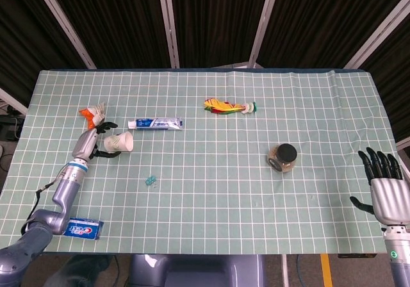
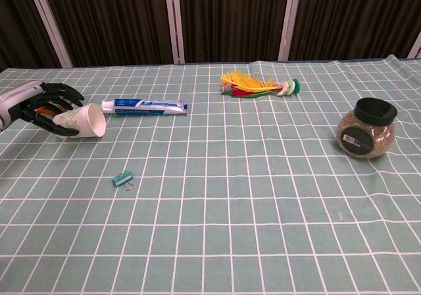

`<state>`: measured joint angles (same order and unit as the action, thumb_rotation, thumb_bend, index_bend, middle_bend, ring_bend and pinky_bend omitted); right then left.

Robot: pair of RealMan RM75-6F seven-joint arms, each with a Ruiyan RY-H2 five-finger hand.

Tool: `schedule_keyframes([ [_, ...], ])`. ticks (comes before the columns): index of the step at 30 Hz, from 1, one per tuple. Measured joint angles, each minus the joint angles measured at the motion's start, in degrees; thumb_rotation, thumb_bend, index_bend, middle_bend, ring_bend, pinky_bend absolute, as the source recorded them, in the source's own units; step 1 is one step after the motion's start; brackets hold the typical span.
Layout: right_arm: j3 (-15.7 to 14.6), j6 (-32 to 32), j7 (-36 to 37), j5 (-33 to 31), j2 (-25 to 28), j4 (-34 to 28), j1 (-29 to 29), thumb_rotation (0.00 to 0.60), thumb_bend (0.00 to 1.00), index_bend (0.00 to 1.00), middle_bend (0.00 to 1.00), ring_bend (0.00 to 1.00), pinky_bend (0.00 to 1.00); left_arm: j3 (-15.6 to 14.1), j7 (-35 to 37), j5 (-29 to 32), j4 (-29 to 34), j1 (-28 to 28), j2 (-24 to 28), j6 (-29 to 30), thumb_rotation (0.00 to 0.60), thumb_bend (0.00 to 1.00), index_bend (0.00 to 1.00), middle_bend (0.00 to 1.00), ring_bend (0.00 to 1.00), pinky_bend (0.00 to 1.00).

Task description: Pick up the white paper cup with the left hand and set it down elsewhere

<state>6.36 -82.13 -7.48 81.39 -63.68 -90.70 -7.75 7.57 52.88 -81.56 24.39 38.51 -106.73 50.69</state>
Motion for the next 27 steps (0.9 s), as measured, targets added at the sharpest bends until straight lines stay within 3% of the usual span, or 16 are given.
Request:
schedule_keyframes([
  [5,0.1,0.3,0.1,-0.3,0.0,0.2,-0.1,0.6,0.0,0.0,0.0,0.0,0.0,0.2,-0.8,0.5,-1.5,0.8,-1.4,-1.4,0.6,0.07,0.37,0.31,0.29,0.28],
  [9,0.2,0.5,0.3,-0.6,0.0,0.2,-0.1,0.6,0.0,0.0,0.0,0.0,0.0,0.4,-1.6,0.7,-2.2,1.1,-2.1,-1.2,0.6,0.19,0.47,0.4,0.36,0.34],
  [17,0.1,0.4,0.8,-0.5,0.3,0.0,0.0,0.6,0.0,0.0,0.0,0.0,0.0,0.4,-5.3,0.7,-2.7,0.8,-2.5,1.0,0.6,0.24,0.55,0.47,0.43,0.39],
  [21,0.0,0.2,1.0,-0.2,0.5,-0.4,0.1,0.6,0.0,0.0,0.0,0.0,0.0,-1.0,-8.1,-1.3,-1.8,0.4,-1.5,5.6,0.6,0.24,0.54,0.46,0.42,0.39],
  [27,0.0,0.1,1.3,-0.2,0.9,-0.9,0.2,0.6,0.0,0.0,0.0,0.0,0.0,-4.2,-19.3,-6.4,0.0,0.0,1.1,15.4,0.6,0.24,0.53,0.45,0.41,0.39],
])
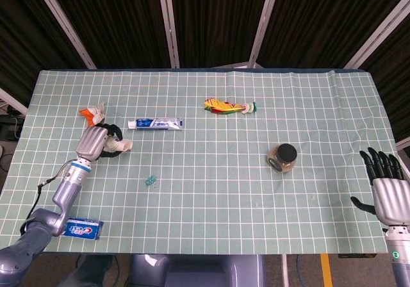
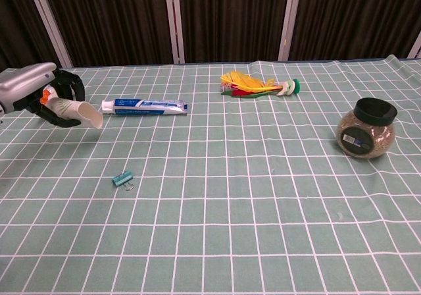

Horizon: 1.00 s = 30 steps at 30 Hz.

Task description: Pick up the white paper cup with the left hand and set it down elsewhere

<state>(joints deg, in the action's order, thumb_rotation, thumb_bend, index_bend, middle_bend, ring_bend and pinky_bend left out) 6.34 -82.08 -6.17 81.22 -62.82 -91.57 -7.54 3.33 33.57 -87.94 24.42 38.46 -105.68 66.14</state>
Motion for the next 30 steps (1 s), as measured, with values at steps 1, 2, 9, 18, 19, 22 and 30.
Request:
schedule_keyframes([
  [1,0.0,0.0,0.0,0.0,0.0,-0.1,0.0,0.6,0.0,0.0,0.0,0.0,0.0,-0.7,-2.9,-1.1,0.5,0.0,0.5,1.9,0.6,0.24,0.53,0.44,0.41,0.39],
  [2,0.0,0.0,0.0,0.0,0.1,-0.1,0.0,0.6,0.0,0.0,0.0,0.0,0.0,-1.2,-5.2,-2.0,0.9,0.0,1.0,3.3,0.6,0.24,0.52,0.44,0.4,0.39],
  [9,-0.1,0.0,0.2,0.1,0.4,-0.7,0.1,0.6,0.0,0.0,0.0,0.0,0.0,-5.9,-28.2,-9.9,5.0,1.3,4.5,10.6,0.6,0.24,0.49,0.42,0.39,0.38],
  [18,-0.2,-0.2,0.9,0.2,0.9,-0.9,0.4,0.6,0.0,0.0,0.0,0.0,0.0,-10.5,-60.9,-18.3,20.8,4.5,10.9,10.4,0.6,0.24,0.47,0.4,0.39,0.38],
  [19,-0.1,-0.2,1.0,0.1,1.0,-0.9,0.4,0.6,0.0,0.0,0.0,0.0,0.0,-10.9,-63.5,-19.0,23.3,4.9,11.6,9.7,0.6,0.24,0.47,0.4,0.39,0.38],
  [22,-0.1,-0.4,1.4,0.0,1.2,-0.9,0.5,0.6,0.0,0.0,0.0,0.0,0.0,-11.6,-68.1,-20.4,27.9,5.7,13.0,7.5,0.6,0.24,0.47,0.4,0.39,0.38],
  [30,0.0,-0.6,1.6,-0.1,1.5,-0.9,0.7,0.6,0.0,0.0,0.0,0.0,0.0,-13.1,-71.0,-22.8,30.2,5.9,13.7,5.1,0.6,0.24,0.46,0.4,0.39,0.38],
])
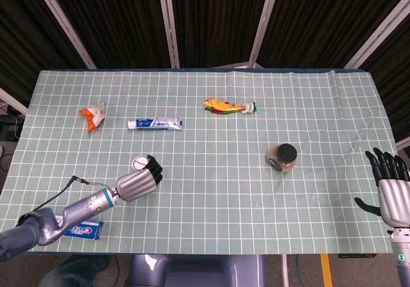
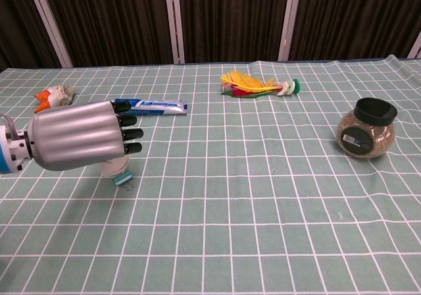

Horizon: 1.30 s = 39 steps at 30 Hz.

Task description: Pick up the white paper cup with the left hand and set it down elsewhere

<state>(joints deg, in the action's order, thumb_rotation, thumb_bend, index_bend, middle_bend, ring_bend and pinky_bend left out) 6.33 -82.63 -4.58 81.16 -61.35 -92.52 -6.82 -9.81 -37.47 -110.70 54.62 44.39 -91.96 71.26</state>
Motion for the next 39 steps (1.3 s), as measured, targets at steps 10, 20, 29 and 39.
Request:
schedule_keyframes([
  [10,0.1,-0.2,0.1,-0.1,0.1,-0.1,0.1,0.6,0.0,0.0,0.0,0.0,0.0,-0.6,-0.4,-1.1,-1.1,-0.8,-0.9,-0.4,0.6,0.24,0.4,0.3,0.31,0.34],
  [20,0.1,-0.2,0.0,0.0,0.3,-0.4,0.2,0.6,0.0,0.0,0.0,0.0,0.0,-0.9,1.7,-1.4,-2.1,-2.3,-2.0,1.3,0.6,0.0,0.0,0.0,0.0,0.14],
  [29,-0.1,-0.4,0.1,0.4,0.6,-0.8,0.3,0.6,0.0,0.0,0.0,0.0,0.0,-0.4,3.8,-1.6,-0.7,-4.0,-0.3,5.8,0.6,0.0,0.0,0.0,0.0,0.13],
  [39,-0.3,-0.7,1.8,1.3,1.0,-0.8,0.5,0.6,0.0,0.0,0.0,0.0,0.0,6.1,18.9,10.8,9.5,-9.8,5.4,11.9,0.6,0.0,0.0,0.0,0.0,0.01],
])
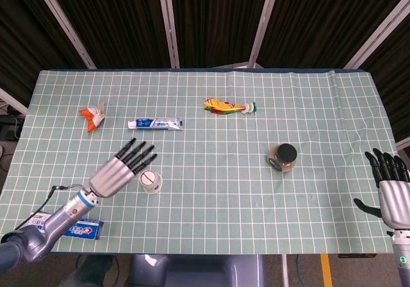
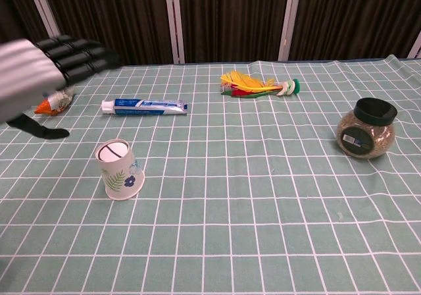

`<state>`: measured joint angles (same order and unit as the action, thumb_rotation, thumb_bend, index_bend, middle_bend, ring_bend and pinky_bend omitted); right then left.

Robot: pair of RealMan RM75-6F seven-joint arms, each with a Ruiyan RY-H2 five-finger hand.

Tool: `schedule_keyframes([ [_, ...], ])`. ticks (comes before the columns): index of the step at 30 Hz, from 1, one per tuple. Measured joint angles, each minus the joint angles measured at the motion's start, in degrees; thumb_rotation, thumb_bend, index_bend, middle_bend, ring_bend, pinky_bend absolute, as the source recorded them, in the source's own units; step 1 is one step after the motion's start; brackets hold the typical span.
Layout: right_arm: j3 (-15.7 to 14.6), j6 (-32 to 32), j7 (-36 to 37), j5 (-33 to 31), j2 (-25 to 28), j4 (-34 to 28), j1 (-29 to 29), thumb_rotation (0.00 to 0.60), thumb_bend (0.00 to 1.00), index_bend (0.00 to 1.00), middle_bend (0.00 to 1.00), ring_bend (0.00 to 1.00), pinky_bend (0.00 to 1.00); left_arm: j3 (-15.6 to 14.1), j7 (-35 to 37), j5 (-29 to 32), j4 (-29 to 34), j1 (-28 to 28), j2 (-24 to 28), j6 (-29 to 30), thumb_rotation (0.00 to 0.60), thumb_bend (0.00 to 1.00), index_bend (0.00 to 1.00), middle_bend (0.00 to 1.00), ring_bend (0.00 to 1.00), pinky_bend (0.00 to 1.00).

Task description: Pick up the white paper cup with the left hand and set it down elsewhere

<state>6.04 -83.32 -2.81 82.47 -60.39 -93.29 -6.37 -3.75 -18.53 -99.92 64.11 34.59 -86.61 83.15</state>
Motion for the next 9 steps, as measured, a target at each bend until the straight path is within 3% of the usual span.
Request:
schedule_keyframes([
  [4,0.0,-0.2,0.5,0.3,0.1,0.0,0.0,0.6,0.0,0.0,0.0,0.0,0.0,3.8,9.7,11.0,11.7,-4.6,5.5,1.1,0.6,0.0,0.0,0.0,0.0,0.0],
  [9,0.1,-0.6,0.8,0.8,0.2,-0.3,0.0,0.6,0.0,0.0,0.0,0.0,0.0,6.1,10.7,21.5,23.0,-12.6,12.9,4.1,0.6,0.0,0.0,0.0,0.0,0.0],
])
